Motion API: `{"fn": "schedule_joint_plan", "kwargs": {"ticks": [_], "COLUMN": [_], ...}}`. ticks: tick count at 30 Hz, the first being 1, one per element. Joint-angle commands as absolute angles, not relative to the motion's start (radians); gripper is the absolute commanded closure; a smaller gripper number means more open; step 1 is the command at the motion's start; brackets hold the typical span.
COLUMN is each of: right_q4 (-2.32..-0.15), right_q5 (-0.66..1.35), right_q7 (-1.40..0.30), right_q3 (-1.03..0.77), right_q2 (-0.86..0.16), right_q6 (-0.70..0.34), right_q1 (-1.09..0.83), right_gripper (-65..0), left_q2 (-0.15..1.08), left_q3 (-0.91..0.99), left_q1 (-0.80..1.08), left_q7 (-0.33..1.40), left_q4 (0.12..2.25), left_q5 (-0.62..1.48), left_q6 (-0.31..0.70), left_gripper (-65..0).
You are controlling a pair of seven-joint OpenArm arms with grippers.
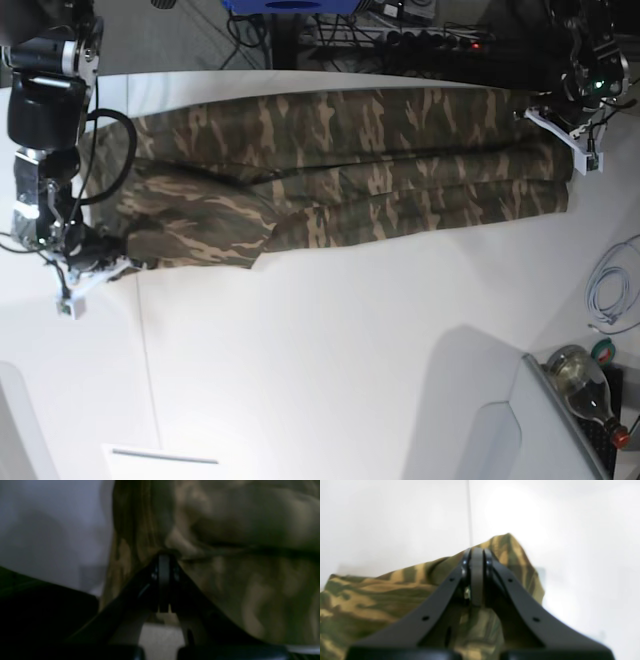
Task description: Layout the t-shirt on the table in an organized manner, then fold the t-shirt properly
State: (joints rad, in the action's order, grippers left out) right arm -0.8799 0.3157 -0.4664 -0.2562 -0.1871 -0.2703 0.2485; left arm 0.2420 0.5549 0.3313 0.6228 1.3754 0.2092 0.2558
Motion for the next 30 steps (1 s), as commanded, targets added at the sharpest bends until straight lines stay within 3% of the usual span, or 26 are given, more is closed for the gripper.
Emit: {"fn": "schedule_joint_plan", "kwargs": {"ticks": [1, 6, 15, 20, 26, 30], "right_q4": [-0.866, -0.828, -0.829, -0.842, -1.093, -1.236], "right_q5": [0.321, 0.321, 0.321, 0.321, 0.326, 0.328], "right_q7": [-0.432, -0.397, -0.341, -0.338, -0.348, -0.452], "right_q3": [-0.259, -0.266, -0.266, -0.266, -0.26, -0.259], "right_q2": [-0.208, -0.213, -0.213, -0.213, -0.202, -0.177], "right_q6": [-0.271, -0.217, -0.087, -0.084, -0.085, -0.087], "right_q1": [0.269, 0.257, 0.24, 0.239, 0.16, 0.147], "right_gripper": [-0.8, -0.6, -0.6, -0.6, -0.6, -0.8], "left_q2": [0.254, 0.236, 0.237, 0.239, 0.239, 0.239], "left_q3": [0.558, 0.512, 0.456, 0.456, 0.467, 0.467], "left_q1": [0.309, 0.272, 0.199, 0.194, 0.193, 0.202], "left_q7": [0.584, 0.475, 0.472, 0.472, 0.473, 0.475], "left_q4": [1.354, 1.273, 1.216, 1.214, 1.276, 1.356], "left_q5": [0.179, 0.038, 0.024, 0.024, 0.028, 0.025], "left_q6": [0.249, 0.249, 0.249, 0.249, 0.249, 0.249], "left_gripper": [0.0, 0.0, 0.0, 0.0, 0.0, 0.0]}}
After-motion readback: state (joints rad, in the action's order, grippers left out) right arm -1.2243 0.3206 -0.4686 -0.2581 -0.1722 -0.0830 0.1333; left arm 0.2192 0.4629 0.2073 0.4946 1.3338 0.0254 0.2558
